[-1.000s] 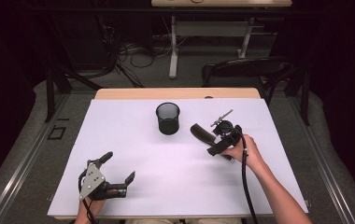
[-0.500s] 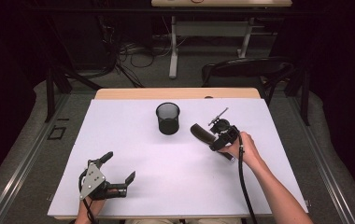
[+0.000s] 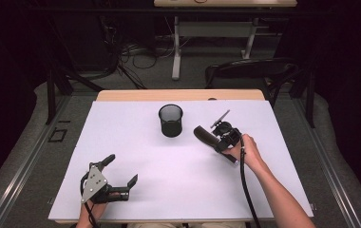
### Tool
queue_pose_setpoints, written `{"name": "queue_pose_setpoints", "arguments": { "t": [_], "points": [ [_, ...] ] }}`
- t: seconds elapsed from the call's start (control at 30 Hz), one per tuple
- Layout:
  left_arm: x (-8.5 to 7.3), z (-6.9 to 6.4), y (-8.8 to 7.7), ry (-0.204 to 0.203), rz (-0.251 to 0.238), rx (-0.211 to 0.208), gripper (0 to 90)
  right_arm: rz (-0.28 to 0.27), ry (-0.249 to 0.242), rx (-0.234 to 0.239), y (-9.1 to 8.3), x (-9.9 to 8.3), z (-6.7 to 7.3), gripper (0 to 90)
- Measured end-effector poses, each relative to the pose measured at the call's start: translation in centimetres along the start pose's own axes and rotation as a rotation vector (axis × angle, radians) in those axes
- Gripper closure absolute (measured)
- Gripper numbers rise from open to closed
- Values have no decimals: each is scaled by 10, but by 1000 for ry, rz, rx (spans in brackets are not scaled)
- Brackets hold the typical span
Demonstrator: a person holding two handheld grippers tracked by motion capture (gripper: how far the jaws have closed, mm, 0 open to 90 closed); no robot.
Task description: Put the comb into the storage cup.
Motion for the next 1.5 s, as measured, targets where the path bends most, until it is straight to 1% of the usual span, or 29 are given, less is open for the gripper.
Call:
{"name": "queue_pose_setpoints", "arguments": {
  "t": [0.13, 0.23, 0.27, 0.43, 0.47, 0.57, 0.6, 0.63, 0.67, 0.7, 0.73, 0.77, 0.83, 0.87, 0.9, 1.0, 1.03, 1.07, 1.1, 1.13, 1.2, 1.23, 1.27, 1.3, 1.33, 1.37, 1.4, 1.43, 1.5],
  "points": [
    [0, 0, 0, 2, -1, -1, 0, 14, 5, -7, 3, 0, -1, 658],
    [0, 0, 0, 2, 0, -2, 0, 30, 39, -10, 6, 0, -1, 673],
    [0, 0, 0, 3, 0, -3, 0, 13, 31, -8, 8, 1, -2, 676],
    [0, -1, 0, 3, 3, -4, 0, 36, 64, -5, 11, -1, -1, 700],
    [0, -1, 0, 3, 3, -3, 0, 16, 70, -2, 13, 0, -1, 710],
    [0, -1, 1, 2, 4, -4, 0, 36, 92, 17, 12, -2, -3, 716],
    [0, -1, 1, 3, 4, -3, 0, 18, 104, 19, 14, -2, -3, 717],
    [0, -1, 1, 2, 5, -5, 0, 26, 97, 16, 13, -3, -4, 719],
    [0, -1, 1, 3, 4, -5, 0, 8, 110, 19, 14, -3, -3, 720],
    [0, -1, 1, 3, 5, -5, 0, 14, 118, 20, 14, -3, -3, 722],
    [0, -1, 1, 2, 5, -5, 0, 22, 114, 22, 13, -4, -4, 723],
    [0, -1, 1, 3, 5, -5, 0, 2, 112, 25, 14, -3, -4, 724],
    [0, -1, 1, 2, 4, -3, 0, 17, 117, 23, 12, -4, -4, 724],
    [0, -1, 1, 2, 5, -2, 0, 24, 108, 21, 10, -5, -5, 724],
    [-1, -1, 1, 3, 6, -3, 0, -6, 113, 27, 11, -4, -5, 725],
    [-1, -1, 1, 3, 6, -3, 0, 15, 101, 20, 4, -6, -7, 725],
    [0, -1, 1, 2, 6, -2, 0, -33, 102, 24, 6, -4, -7, 725],
    [-1, -1, 1, 2, 6, -2, 0, -21, 101, 23, 3, -5, -7, 725],
    [-1, -1, 1, 3, 6, -2, 0, -50, 104, 28, 2, -5, -7, 725],
    [-1, -1, 1, 2, 7, 0, 0, -37, 100, 26, -1, -6, -7, 725],
    [-1, -1, 1, 4, 8, 1, 0, -80, 106, 26, -4, -5, -7, 725],
    [-1, -1, 1, 3, 8, 1, 0, -78, 98, 25, -7, -6, -8, 725],
    [-1, -1, 1, 1, 8, 1, 0, -98, 99, 28, -8, -6, -8, 725],
    [-1, -1, 2, 1, 8, 1, 1, -86, 107, 30, -10, -6, -7, 725],
    [-1, -1, 2, 1, 8, 1, 0, -112, 102, 40, -11, -6, -7, 725],
    [-1, -1, 2, 1, 8, 1, 0, -107, 104, 42, -12, -6, -7, 725],
    [-1, -1, 2, 1, 8, 1, 0, -105, 92, 38, -14, -7, -7, 725],
    [-1, -1, 2, 1, 8, 1, 0, -135, 100, 42, -14, -6, -6, 725],
    [-1, -1, 1, 1, 8, 2, 0, -147, 90, 50, -18, -6, -5, 725]
  ]
}}
Point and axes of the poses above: each handheld gripper's, and its own axes: y roughly forward along the jaws, x roughly out of its top, z roughly to its left, the point moved 6 cm from there along y, roughly forward along the jaws, and after that the axes turned 3 degrees about -y, right-handed, at the moved point
